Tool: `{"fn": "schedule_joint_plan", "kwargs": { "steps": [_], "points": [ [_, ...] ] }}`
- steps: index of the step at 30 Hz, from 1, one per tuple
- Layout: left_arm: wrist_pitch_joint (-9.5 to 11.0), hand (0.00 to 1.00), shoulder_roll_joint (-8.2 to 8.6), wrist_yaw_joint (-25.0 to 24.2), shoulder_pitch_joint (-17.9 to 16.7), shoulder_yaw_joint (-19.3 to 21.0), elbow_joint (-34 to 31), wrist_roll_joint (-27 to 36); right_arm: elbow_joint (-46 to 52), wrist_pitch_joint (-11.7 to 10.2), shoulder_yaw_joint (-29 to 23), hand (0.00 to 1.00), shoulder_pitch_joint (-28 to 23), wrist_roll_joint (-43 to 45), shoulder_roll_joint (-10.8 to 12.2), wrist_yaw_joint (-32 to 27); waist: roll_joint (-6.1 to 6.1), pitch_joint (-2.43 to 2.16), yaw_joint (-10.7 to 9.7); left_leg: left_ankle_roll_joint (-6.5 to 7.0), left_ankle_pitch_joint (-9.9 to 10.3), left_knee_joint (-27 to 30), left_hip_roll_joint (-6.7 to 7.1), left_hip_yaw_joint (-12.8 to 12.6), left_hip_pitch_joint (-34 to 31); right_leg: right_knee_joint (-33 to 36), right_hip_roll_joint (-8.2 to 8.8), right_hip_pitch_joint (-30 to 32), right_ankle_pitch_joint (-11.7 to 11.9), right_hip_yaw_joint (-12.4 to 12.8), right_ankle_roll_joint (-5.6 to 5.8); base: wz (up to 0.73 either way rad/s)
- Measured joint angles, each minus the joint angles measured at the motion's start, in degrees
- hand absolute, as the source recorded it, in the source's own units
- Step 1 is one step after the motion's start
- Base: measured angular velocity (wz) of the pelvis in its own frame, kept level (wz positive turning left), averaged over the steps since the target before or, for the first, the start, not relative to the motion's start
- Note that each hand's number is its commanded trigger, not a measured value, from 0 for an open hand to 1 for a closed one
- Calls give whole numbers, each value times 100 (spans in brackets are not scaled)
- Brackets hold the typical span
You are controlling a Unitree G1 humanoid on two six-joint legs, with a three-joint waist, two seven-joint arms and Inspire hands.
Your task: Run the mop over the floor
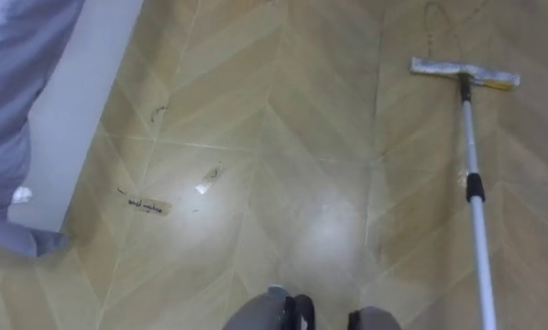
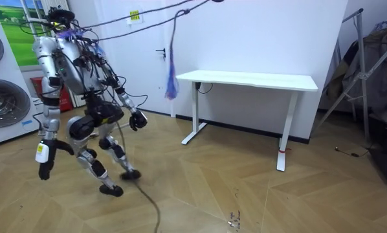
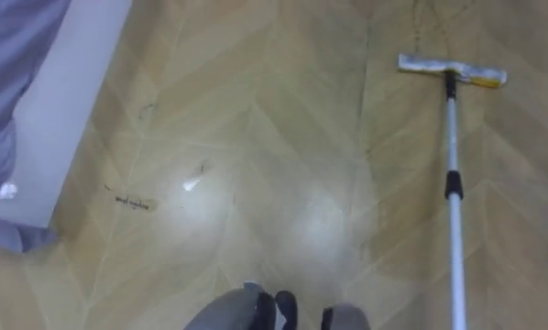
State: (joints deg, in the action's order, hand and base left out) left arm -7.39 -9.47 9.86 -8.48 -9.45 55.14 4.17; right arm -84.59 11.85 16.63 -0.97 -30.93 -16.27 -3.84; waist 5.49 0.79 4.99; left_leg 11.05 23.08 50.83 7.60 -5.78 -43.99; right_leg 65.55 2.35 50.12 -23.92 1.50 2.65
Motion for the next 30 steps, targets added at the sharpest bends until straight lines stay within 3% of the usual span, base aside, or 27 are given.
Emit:
{"fn": "schedule_joint_plan", "kwargs": {
  "steps": [1, 2, 3, 4, 5, 6, 7, 8, 9, 10, 12, 13, 14, 15, 16, 17, 18, 19, 21, 22, 23, 24, 26, 27, 28, 30],
  "points": [
    [-23, 0, 2, 4, -6, 3, -1, -2, 7, 2, -2, 100, 2, 10, 9, -20, 4, -4, -6, 0, 60, 1, -1, 2, 66, -271, 0, 61, 20, -39, -34, -9],
    [-101, 0, 5, 49, -8, 12, 8, -3, 6, 53, -65, 100, 30, 110, 19, -43, -64, 38, -3, -6, 188, 34, -1, 4, 213, -822, 3, 131, 112, -117, -147, 0],
    [-183, 0, -8, 96, -16, 20, 43, 14, 1, 160, -148, 100, 153, 226, 10, -62, -69, 44, 5, -39, 371, 145, -2, 20, 370, -1138, 25, 133, 319, -254, -271, 0],
    [-289, 0, -13, 120, -29, 21, 62, 32, -6, 308, -180, 100, 294, 350, -28, -76, -110, 44, 39, -81, 565, 293, -25, 59, 496, -1114, 41, 47, 446, -379, -374, -7],
    [-324, 0, -13, 134, -33, 25, 67, 48, -5, 384, -233, 100, 406, 424, -55, -101, -129, 39, 87, -108, 641, 360, -47, 59, 540, -1069, 40, -14, 441, -416, -388, -27],
    [-374, 0, -15, 160, -23, 29, 46, 70, -9, 528, -268, 100, 704, 502, -147, -120, -186, 40, 250, -204, 761, 540, -100, 71, 569, -963, 36, -62, 396, -485, -479, -48],
    [-403, 0, -29, 236, -10, 30, 34, 133, -20, 589, -268, 100, 1090, 594, -232, -129, -284, 71, 373, -301, 780, 853, -120, 147, 510, -818, 18, -66, 307, -500, -573, -47],
    [-407, 0, -47, 263, -9, 38, 15, 200, -18, 577, -264, 100, 1312, 621, -269, -125, -308, 77, 409, -402, 730, 1095, -147, 140, 436, -733, -3, -66, 231, -494, -603, -30],
    [-418, 0, -76, 332, -11, 34, -39, 309, -4, 509, -207, 100, 1681, 619, -345, -88, -419, 105, 486, -729, 550, 1665, -270, 110, 226, -601, -76, -84, 94, -494, -641, -14],
    [-424, 0, -103, 379, -24, 4, -106, 326, 51, 416, -157, 100, 1978, 613, -389, -38, -475, 88, 572, -1002, 272, 2142, -371, 116, 8, -524, -150, -130, -20, -491, -688, -8],
    [-433, 0, -125, 407, -29, -4, -123, 301, 259, 346, -130, 100, 2300, 524, -416, 43, -690, 103, 674, -1067, -74, 2491, -403, 184, -345, -488, -177, -199, -162, -460, -717, 12],
    [-432, 0, -127, 405, -32, 4, -138, 296, 297, 320, -146, 100, 2367, 479, -418, 94, -723, 96, 672, -996, -31, 2341, -410, 231, -452, -513, -177, -236, -193, -460, -713, 23],
    [-424, 0, -126, 374, -57, 3, -183, 251, 363, 270, -214, 100, 2490, 416, -422, 196, -826, 137, 737, -956, -3, 1818, -491, 313, -677, -610, -178, -344, -228, -482, -698, 17],
    [-418, 0, -115, 295, -104, 3, -179, 244, 365, 219, -220, 100, 2480, 351, -428, 272, -855, 147, 814, -1029, -77, 1017, -523, 475, -810, -763, -177, -549, -267, -530, -653, 17],
    [-400, 0, -113, 247, -160, -1, -172, 247, 355, 197, -201, 100, 2342, 268, -421, 331, -805, 138, 815, -1021, -452, 362, -599, 552, -823, -908, -132, -850, -355, -647, -610, 19],
    [-399, 0, -128, 221, -207, 0, -160, 244, 352, 192, -190, 100, 2220, 221, -418, 375, -775, 145, 800, -974, -651, 258, -616, 521, -783, -923, -62, -962, -420, -682, -547, 41],
    [-398, 0, -131, 161, -252, 2, -127, 233, 348, 191, -159, 100, 1929, 123, -448, 472, -774, 64, 766, -687, -617, 199, -559, 420, -643, -972, 6, -1115, -540, -690, -393, 45],
    [-401, 0, -104, 79, -184, 5, -101, 184, 272, 188, -156, 100, 1706, 112, -458, 516, -756, 56, 753, -549, -537, 150, -431, 420, -518, -992, 72, -1257, -578, -650, -321, 45],
    [-387, 0, -18, 54, -85, 25, -109, 7, -2, 169, -148, 100, 1409, 127, -496, 540, -579, 79, 687, -358, -426, 138, -253, 408, -316, -814, 234, -1382, -544, -639, -236, 37],
    [-307, 0, 18, 52, -68, 28, -129, -85, -158, 165, -96, 100, 1161, 214, -511, 498, -478, 55, 587, -261, -334, 119, -74, 389, -199, -458, 392, -1322, -451, -605, -82, 44],
    [-264, 0, 32, 53, -64, 31, -134, -135, -177, 158, -95, 100, 1013, 230, -521, 436, -424, 41, 528, -212, -296, 121, -6, 375, -156, -270, 464, -1273, -364, -569, -32, 45],
    [-221, 0, 58, 54, -66, 29, -136, -186, -208, 128, -93, 100, 721, 230, -533, 331, -290, -1, 415, -143, -203, 143, 106, 371, -82, 62, 551, -1171, -163, -477, 46, 25],
    [-193, 0, 89, 50, -67, 41, -129, -203, -206, 125, -91, 100, 430, 230, -471, 198, -98, -4, 342, -74, -53, 215, 130, 395, -32, 447, 524, -945, 231, -385, 57, 0],
    [-180, 0, 86, 52, -60, 51, -103, -202, -204, 124, -97, 100, 328, 221, -421, 112, -14, -32, 278, -53, 17, 229, 130, 432, -27, 667, 448, -740, 445, -294, 35, -22],
    [-179, 0, 80, 62, -56, 56, -102, -198, -204, 124, -98, 100, 297, 214, -359, 77, 16, -45, 256, -40, 36, 221, 130, 443, -22, 729, 399, -643, 455, -241, 17, -40],
    [-167, 0, 95, 81, -46, 73, -125, -212, -194, 117, -94, 100, 268, 219, -135, -103, -2, -4, 206, -51, 61, 173, 129, 489, 6, 443, 137, -141, 250, -80, 7, -39]
  ]
}}
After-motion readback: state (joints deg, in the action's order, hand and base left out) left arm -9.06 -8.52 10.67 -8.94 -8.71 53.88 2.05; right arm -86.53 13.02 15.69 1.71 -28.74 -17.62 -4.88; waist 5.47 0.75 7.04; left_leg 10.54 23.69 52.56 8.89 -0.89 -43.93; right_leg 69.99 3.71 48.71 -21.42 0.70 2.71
